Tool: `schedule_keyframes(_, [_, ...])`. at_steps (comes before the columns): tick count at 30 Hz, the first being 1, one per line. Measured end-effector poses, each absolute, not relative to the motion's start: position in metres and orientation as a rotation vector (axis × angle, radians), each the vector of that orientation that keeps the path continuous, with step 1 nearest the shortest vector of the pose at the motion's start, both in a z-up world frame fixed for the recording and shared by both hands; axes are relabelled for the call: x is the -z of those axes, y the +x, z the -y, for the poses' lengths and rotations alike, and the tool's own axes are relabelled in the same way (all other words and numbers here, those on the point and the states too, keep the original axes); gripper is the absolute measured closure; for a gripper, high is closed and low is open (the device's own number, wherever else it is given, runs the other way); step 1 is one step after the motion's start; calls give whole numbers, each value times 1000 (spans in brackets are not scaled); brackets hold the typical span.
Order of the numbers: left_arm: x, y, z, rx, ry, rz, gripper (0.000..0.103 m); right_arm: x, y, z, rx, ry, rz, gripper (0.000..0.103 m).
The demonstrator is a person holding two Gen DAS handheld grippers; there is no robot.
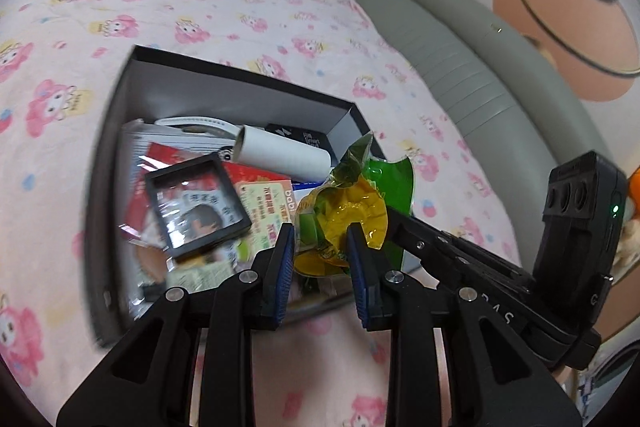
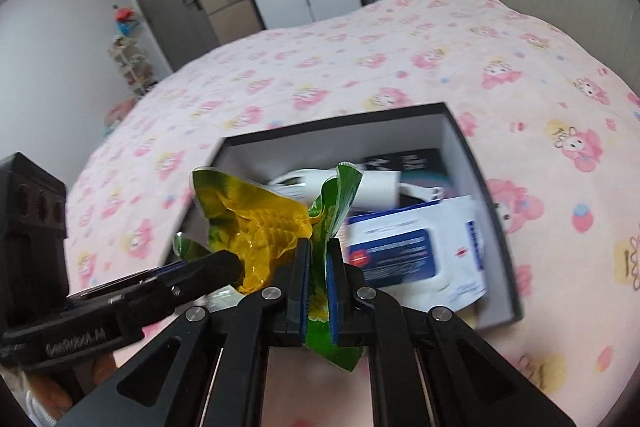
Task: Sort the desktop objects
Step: 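Carry the candy packet with both grippers over the box and open them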
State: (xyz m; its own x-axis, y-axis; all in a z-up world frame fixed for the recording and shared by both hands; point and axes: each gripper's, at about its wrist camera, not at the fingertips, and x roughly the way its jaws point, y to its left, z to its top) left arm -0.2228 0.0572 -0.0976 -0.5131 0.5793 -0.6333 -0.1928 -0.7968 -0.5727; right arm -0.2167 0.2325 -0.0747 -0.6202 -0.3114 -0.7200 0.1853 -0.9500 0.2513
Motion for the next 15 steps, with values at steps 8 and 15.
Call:
schedule_keyframes(8, [120, -249, -70, -2383, -1335, 576, 67, 117, -257, -231, 2635, 1321, 189, 95])
schedule_keyframes(15, [104, -241, -57, -2511, -1323, 510, 44, 109, -248, -240, 2737, 1341, 140, 64])
